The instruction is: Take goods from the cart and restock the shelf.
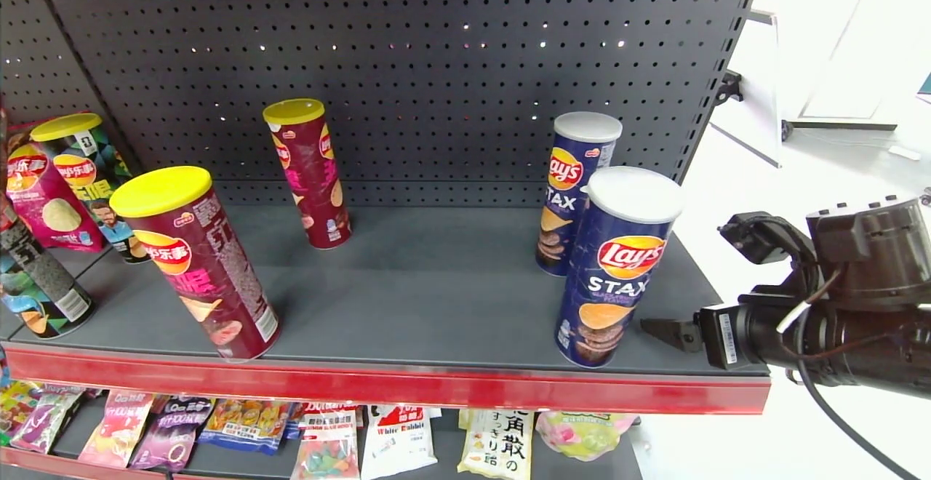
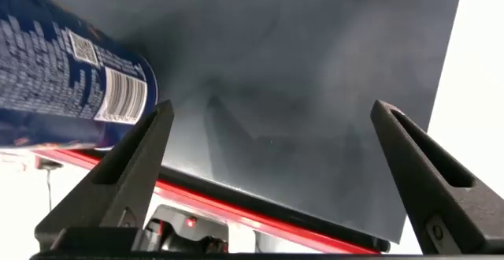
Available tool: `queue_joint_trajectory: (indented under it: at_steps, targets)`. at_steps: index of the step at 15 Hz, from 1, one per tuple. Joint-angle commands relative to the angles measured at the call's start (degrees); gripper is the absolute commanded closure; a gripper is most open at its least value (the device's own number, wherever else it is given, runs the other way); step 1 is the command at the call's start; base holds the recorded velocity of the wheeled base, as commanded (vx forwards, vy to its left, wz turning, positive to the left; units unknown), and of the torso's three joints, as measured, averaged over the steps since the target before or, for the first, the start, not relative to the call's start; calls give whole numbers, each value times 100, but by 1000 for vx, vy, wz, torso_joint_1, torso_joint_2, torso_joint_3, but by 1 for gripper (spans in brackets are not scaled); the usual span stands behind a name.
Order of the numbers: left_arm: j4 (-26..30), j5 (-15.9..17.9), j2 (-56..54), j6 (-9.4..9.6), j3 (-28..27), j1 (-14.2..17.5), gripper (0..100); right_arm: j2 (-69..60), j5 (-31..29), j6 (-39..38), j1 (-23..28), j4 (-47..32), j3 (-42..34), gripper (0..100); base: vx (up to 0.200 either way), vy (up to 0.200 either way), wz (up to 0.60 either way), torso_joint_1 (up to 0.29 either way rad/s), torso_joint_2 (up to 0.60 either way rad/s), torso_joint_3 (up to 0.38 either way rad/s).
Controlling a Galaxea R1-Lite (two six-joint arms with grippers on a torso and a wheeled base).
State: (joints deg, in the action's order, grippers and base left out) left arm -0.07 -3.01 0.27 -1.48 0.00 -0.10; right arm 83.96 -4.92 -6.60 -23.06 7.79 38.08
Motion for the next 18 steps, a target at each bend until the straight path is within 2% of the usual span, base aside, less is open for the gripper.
queue_joint_trajectory:
  at_steps: [1, 18]
  targets:
    - [-1, 2, 0, -2, 0, 1, 0, 68, 0, 9, -49, 3, -20, 0, 0, 0, 0, 0, 0, 0]
    - [-1, -7, 0, -2, 0, 1, 0, 200, -8, 18, -445, 3, 50, 0, 0, 0, 0, 0, 0, 0]
